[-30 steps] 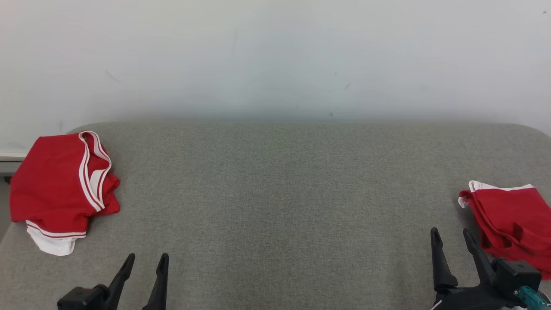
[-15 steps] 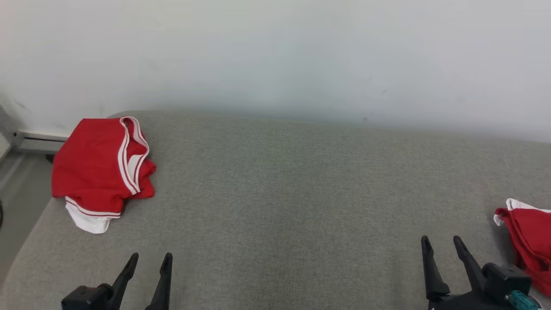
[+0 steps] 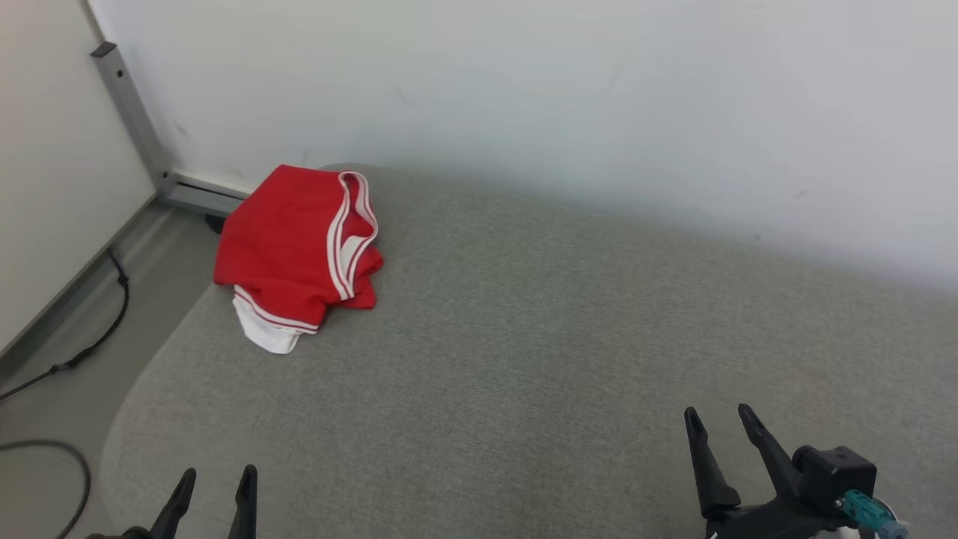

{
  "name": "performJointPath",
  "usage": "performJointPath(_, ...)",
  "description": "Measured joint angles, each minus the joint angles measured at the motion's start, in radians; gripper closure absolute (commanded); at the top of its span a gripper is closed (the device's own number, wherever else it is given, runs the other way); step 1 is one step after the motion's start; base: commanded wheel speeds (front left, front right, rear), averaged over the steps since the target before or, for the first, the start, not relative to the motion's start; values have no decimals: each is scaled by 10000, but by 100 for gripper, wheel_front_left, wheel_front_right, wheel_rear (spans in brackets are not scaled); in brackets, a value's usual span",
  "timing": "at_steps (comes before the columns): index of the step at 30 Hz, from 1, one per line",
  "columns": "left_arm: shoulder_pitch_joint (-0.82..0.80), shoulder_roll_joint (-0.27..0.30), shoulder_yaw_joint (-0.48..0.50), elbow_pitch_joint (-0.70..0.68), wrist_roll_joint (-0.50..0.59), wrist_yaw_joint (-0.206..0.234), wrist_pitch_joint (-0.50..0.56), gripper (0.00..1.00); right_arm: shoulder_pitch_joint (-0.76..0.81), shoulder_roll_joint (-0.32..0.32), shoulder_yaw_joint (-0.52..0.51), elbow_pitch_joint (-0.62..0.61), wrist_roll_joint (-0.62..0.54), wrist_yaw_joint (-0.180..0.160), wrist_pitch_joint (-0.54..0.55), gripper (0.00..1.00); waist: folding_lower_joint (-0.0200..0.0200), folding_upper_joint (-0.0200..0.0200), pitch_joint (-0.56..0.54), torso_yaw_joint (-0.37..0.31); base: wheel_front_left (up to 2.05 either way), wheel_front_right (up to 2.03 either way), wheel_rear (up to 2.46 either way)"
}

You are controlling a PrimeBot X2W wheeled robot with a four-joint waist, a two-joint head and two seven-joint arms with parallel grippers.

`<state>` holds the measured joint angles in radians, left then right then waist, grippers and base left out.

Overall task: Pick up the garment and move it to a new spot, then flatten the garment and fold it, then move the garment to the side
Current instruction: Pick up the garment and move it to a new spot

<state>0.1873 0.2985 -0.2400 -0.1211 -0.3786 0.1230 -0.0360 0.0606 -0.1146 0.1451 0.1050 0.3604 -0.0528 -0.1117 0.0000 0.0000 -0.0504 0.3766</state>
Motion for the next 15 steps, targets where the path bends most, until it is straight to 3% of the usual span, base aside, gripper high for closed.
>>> performJointPath(8, 94, -88, 353, -203, 0, 2, -90, 0, -578, -17, 140, -40, -121, 15, 205, 0, 0, 0, 288, 1055, 0, 0, 0)
performJointPath(15, 105, -288, 462, -257, 2, 4, -100, 0, -759, -40, 240, 217, -136, 92, 326, 0, 1, 1, 626, 1499, 0, 0, 0)
